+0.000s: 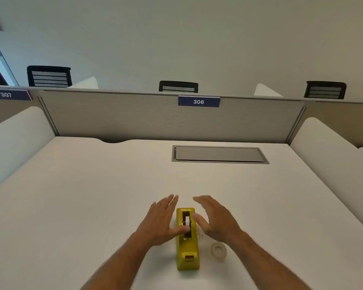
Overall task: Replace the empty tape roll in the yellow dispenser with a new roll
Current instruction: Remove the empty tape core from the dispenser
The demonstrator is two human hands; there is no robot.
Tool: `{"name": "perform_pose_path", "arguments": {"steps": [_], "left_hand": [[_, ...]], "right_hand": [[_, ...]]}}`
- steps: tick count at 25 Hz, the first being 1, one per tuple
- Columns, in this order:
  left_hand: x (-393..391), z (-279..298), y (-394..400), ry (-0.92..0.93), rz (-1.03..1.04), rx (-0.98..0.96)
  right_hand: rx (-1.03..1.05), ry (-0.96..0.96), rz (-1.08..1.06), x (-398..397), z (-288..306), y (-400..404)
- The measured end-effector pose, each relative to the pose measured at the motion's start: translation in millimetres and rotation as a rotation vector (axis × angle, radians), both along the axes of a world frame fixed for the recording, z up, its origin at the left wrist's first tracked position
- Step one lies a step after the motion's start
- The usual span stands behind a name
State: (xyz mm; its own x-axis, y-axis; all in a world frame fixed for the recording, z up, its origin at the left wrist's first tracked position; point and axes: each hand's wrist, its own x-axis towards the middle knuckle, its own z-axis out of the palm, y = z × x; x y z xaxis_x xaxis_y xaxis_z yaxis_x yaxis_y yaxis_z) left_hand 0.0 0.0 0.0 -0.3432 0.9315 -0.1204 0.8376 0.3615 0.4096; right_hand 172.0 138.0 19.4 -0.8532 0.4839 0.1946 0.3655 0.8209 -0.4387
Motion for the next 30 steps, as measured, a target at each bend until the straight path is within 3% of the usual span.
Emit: {"name": "perform_pose_path", "arguments": {"steps": [12,30], "left_hand": [[18,-8,-9,-0.182,0.017,-0.013],[18,-10,-6,-0.278,0.082,-0.06]], "right_hand": [[0.038,-0.215,0.078,-14,-4,-14],[0.005,-0.104,0.055,-14,-9,-14]]}}
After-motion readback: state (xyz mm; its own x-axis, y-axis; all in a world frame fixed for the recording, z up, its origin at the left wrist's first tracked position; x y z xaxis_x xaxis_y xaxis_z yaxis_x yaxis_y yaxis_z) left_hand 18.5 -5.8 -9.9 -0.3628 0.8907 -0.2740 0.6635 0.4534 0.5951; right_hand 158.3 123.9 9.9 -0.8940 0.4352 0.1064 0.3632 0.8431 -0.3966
